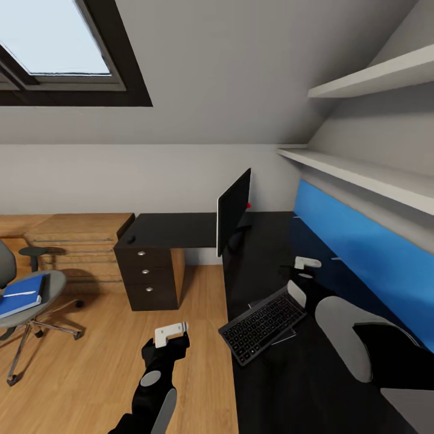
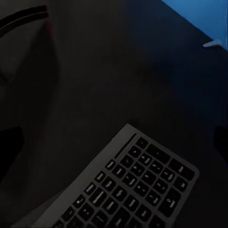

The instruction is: In the bedroom, organize the workspace by keeping the computer under the desk, ensuring the monitor is on the desk, placing the keyboard on the desk next to the monitor, placing the mouse on the desk next to the keyboard, moving the folder from the swivel chair onto the desk next to the mouse, stacking the notebook on top of the folder with the pen on top of the notebook, and positioning the swivel chair next to the desk.

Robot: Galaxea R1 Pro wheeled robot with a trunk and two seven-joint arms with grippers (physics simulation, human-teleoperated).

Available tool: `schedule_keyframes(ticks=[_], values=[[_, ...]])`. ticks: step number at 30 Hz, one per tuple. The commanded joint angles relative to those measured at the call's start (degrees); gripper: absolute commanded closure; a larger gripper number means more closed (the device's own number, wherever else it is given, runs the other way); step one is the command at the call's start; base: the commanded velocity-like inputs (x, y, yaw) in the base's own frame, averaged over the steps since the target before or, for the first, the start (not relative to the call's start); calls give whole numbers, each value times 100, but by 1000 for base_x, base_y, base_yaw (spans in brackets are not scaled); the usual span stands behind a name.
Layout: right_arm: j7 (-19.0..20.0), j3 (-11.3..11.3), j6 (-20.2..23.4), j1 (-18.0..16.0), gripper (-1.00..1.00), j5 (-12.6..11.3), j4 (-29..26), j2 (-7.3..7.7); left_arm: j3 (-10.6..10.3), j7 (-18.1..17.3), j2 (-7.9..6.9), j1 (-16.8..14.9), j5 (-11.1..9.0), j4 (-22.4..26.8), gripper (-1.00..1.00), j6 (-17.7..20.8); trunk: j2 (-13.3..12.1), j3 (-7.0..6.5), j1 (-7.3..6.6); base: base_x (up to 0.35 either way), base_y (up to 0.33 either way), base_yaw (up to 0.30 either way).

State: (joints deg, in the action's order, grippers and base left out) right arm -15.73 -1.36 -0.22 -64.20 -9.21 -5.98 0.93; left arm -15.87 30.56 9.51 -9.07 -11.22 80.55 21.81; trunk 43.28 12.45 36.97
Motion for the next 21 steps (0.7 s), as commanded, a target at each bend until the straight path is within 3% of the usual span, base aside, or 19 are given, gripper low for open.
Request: schedule_keyframes(ticks=[1,3,6,21], values=[[-11,2,39,-17,-100,-128,25,-4,-9,46,-2,-6,-49,20,-100,17,49,27,24,0,0,0],[-4,45,120,-40,-100,-397,165,-29,-6,49,-2,-6,-53,52,-100,16,129,63,68,0,0,0],[22,61,143,-38,-100,-521,285,-101,-2,53,-2,-6,-55,61,-100,16,249,117,134,0,0,0],[27,70,172,162,-100,-638,396,-340,10,137,-2,-7,-55,66,-100,23,851,386,463,0,0,0]])
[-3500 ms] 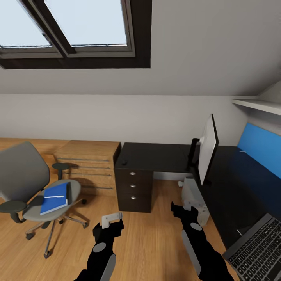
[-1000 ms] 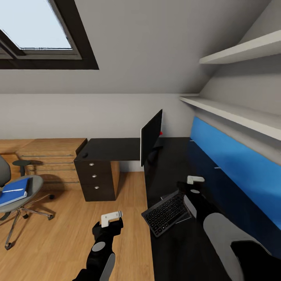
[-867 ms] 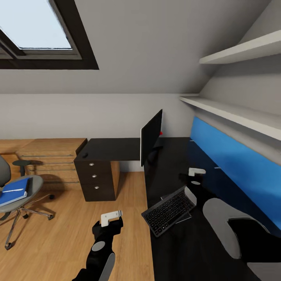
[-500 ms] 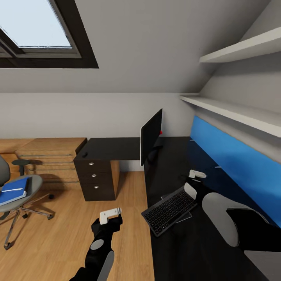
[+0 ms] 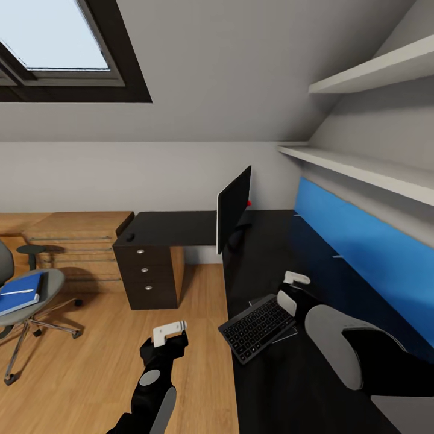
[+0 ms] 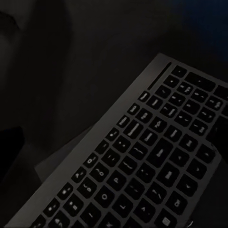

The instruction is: In the bedroom, organize the workspace by keeping the computer under the desk, ensuring the monitor is on the desk, placing the keyboard on the desk next to the monitor, placing the mouse on the desk next to the keyboard, moving the folder from the swivel chair onto the desk next to the mouse, stacking the notebook on top of the folder with the pen on top of the notebook, and positioning the swivel chair next to the desk.

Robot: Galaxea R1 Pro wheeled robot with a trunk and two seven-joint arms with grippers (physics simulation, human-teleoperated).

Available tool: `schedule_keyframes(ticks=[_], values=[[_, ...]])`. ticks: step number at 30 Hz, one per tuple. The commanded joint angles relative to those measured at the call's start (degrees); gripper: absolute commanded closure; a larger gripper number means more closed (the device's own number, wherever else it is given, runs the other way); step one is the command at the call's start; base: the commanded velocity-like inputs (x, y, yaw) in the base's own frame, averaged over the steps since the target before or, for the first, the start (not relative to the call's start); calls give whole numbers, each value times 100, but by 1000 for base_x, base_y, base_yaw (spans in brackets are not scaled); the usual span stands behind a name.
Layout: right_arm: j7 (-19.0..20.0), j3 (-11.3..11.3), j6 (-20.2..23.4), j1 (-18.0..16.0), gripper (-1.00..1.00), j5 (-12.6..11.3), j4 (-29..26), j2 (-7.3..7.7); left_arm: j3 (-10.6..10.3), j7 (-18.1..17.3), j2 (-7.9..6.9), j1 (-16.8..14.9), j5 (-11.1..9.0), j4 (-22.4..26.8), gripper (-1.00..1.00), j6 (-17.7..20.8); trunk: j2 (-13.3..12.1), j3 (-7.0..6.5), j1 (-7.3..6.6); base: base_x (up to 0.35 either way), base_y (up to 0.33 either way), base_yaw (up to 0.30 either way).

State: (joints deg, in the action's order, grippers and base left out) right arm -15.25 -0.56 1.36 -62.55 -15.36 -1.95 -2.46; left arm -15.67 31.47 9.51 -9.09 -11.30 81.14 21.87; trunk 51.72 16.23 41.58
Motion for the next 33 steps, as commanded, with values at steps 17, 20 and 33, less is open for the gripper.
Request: schedule_keyframes(ticks=[17,20,33], values=[[-100,-7,-293,7,-100,36,1,-12,-14,277,-2,-2,-48,-14,-100,19,689,365,375,0,0,86],[-103,-12,-344,14,-100,47,6,-11,-14,279,-2,-4,-48,-16,-100,19,810,423,441,0,0,34],[-108,-23,-444,31,-100,655,8,-10,-22,281,4,-2,-47,-31,-100,19,1331,659,726,0,0,6]])
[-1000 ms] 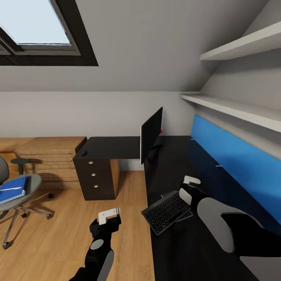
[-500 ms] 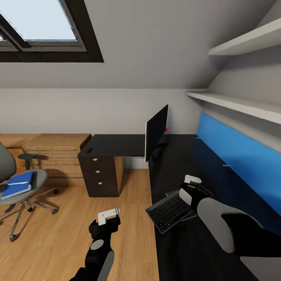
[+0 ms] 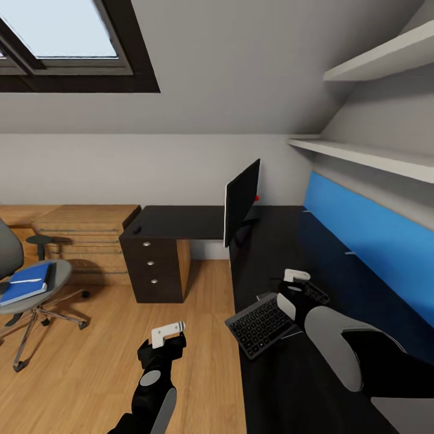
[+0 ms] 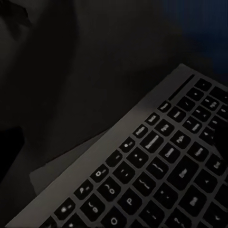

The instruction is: In the bedroom, organize the workspace by keeping the computer under the desk, ensuring the monitor is on the desk, placing the keyboard on the desk next to the monitor, placing the mouse on the desk next to the keyboard, moving the folder from the swivel chair onto the desk next to the mouse, stacking the notebook on top of the folder with the pen on top of the notebook, and positioning the swivel chair next to the desk.

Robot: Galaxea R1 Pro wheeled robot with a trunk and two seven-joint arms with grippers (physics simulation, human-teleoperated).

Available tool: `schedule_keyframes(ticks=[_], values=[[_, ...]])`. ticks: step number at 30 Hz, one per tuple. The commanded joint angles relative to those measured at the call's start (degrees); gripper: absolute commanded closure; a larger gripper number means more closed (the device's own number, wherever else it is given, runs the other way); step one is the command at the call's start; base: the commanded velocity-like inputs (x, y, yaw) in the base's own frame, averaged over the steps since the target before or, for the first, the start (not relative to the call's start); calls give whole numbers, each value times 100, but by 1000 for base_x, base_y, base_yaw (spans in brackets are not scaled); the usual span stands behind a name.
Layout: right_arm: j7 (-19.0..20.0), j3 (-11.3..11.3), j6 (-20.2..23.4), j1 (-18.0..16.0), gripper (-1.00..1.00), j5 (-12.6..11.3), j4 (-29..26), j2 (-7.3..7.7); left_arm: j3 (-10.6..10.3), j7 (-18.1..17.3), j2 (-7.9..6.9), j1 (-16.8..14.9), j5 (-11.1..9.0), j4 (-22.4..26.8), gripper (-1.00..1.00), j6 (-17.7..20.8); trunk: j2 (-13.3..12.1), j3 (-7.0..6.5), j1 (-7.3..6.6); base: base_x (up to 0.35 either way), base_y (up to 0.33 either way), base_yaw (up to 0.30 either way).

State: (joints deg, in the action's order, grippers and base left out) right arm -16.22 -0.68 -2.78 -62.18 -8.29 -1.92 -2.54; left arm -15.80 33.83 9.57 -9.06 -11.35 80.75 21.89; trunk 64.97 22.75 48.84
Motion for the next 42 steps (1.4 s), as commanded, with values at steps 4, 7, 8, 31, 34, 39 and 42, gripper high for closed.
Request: schedule_keyframes(ticks=[4,7,8,31,34,39,42], values=[[-17,-6,-133,-4,-100,13,2,8,-12,44,0,-5,-43,2,-100,17,167,79,89,0,0,0],[-30,-3,-270,-4,-100,44,0,9,-18,44,0,-7,-43,-3,-100,17,287,133,155,0,0,0],[-44,-3,-291,-2,-100,46,-1,12,-18,44,0,-7,-43,-1,-100,17,327,151,177,0,0,0],[-81,6,-328,-3,-100,38,-1,58,-24,44,1,-8,-43,-58,-100,17,1249,564,682,0,0,0],[-80,7,-328,-4,-100,38,-1,59,-24,44,1,-6,-43,-71,-100,17,1370,618,748,0,0,0],[-75,7,-330,-4,-100,36,1,67,-27,44,1,-7,-43,-87,-100,18,1570,707,858,0,0,0],[-74,7,-329,-2,-100,35,3,68,-27,44,1,-8,-43,-90,-100,18,1691,761,923,0,0,0]])
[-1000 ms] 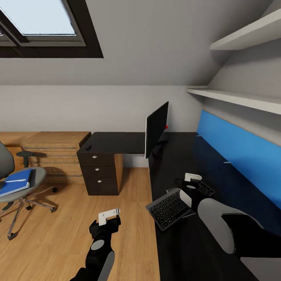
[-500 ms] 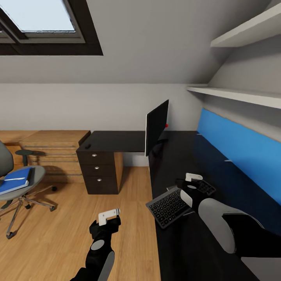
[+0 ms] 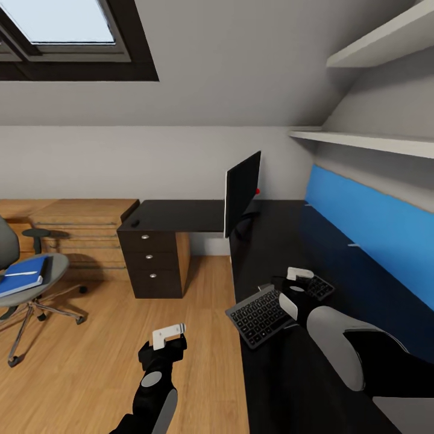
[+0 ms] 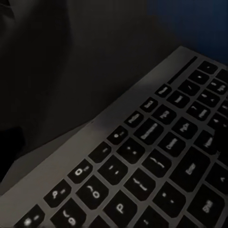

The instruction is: In the bedroom, organize the workspace by keeping the computer under the desk, ensuring the monitor is on the desk, placing the keyboard on the desk next to the monitor, placing the mouse on the desk next to the keyboard, moving the folder from the swivel chair onto the desk next to the mouse, stacking the notebook on top of the folder with the pen on top of the notebook, and positioning the swivel chair next to the desk.

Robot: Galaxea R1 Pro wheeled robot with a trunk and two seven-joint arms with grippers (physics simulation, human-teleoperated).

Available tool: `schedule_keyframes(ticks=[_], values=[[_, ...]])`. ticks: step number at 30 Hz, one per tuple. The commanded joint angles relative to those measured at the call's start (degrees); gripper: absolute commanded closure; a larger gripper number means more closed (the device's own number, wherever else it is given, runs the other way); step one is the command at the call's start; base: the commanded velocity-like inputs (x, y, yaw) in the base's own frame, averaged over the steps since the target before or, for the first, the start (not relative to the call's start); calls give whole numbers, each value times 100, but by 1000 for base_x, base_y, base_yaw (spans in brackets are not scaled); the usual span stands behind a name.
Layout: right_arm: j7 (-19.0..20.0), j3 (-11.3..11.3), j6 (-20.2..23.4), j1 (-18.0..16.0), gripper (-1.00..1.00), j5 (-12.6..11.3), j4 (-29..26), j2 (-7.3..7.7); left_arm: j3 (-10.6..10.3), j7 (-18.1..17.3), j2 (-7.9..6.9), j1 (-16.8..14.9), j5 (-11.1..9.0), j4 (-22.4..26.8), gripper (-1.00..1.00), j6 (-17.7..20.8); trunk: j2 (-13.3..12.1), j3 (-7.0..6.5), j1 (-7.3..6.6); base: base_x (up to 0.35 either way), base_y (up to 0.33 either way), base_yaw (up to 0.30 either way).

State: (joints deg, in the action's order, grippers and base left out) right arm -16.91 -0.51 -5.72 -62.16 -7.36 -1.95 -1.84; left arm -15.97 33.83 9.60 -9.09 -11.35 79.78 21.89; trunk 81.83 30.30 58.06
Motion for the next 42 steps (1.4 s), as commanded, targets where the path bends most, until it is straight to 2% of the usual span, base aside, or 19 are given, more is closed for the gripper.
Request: schedule_keyframes(ticks=[1,32,42], values=[[-6,-10,-36,-6,-100,-57,7,-2,-9,44,-2,-5,-43,6,-100,17,45,24,22,0,0,0],[-5,-10,-27,-4,-100,-71,18,84,-14,36,7,-4,-43,-161,-100,18,1288,581,703,0,0,0],[0,-6,21,-4,-100,-73,28,87,-14,43,8,-2,-37,-165,-100,17,1288,581,703,0,0,0]])
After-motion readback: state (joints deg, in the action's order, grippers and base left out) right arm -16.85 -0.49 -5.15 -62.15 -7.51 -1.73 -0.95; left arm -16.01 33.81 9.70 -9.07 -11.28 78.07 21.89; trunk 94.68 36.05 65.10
